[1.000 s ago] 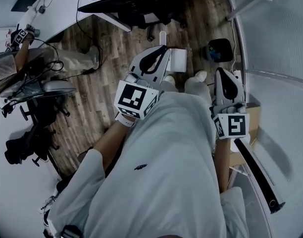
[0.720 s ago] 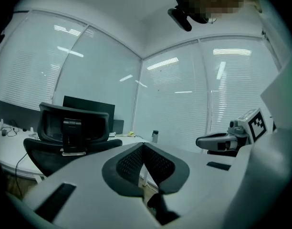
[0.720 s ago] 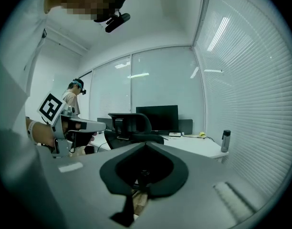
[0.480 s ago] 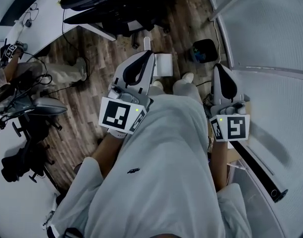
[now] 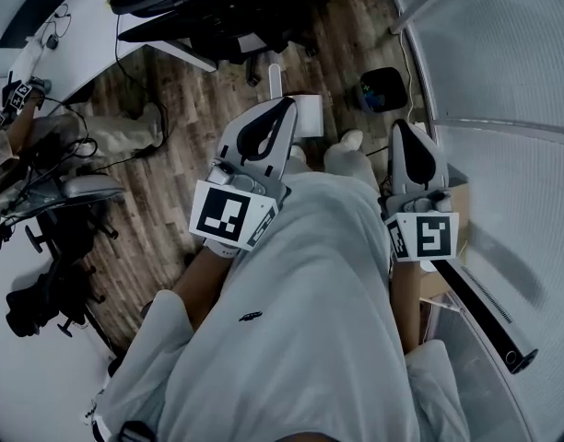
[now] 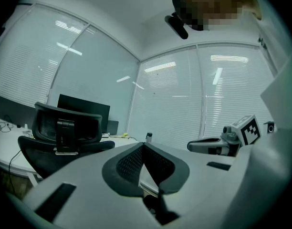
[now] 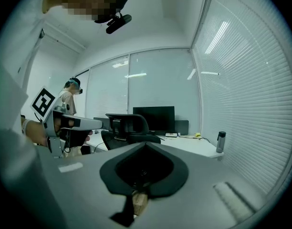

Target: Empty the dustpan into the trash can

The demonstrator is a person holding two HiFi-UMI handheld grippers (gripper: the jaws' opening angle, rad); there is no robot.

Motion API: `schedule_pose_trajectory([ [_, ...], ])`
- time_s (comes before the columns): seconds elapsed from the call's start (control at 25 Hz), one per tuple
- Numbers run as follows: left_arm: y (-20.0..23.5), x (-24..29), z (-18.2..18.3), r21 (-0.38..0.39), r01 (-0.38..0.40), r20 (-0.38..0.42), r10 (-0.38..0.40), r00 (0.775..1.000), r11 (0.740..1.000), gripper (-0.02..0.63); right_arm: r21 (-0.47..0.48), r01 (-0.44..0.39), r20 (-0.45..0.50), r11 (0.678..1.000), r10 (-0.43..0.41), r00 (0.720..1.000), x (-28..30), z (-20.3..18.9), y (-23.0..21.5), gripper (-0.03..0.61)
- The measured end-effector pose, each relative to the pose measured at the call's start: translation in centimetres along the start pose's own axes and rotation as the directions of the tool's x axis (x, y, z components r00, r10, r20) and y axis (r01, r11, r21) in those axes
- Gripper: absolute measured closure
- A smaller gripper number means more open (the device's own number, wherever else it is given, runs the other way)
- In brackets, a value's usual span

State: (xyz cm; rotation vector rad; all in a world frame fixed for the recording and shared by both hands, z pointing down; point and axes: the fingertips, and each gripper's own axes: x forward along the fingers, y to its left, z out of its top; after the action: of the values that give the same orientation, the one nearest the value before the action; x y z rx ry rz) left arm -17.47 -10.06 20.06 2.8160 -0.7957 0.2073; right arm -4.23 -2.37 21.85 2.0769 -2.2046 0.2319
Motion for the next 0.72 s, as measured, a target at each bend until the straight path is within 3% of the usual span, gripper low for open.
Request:
schedule_pose_trajectory([
  [0.32, -0.3, 0.7, -0.5, -0.016, 0.028, -0.020, -0.028, 0.999, 0.999, 0.607, -0.024, -0.028, -0.051, 0.999, 0.027, 0.998, 0.3, -0.7, 0.7, 0.568],
  [0.72, -0.2, 0.5, -1.0, -0.016, 0.032, -0.035, -0.033, 0.999, 0.999, 0.607, -0.001, -0.016, -0.044, 1.000, 0.016, 0.999, 0.0, -1.2, 0.6, 0.569],
])
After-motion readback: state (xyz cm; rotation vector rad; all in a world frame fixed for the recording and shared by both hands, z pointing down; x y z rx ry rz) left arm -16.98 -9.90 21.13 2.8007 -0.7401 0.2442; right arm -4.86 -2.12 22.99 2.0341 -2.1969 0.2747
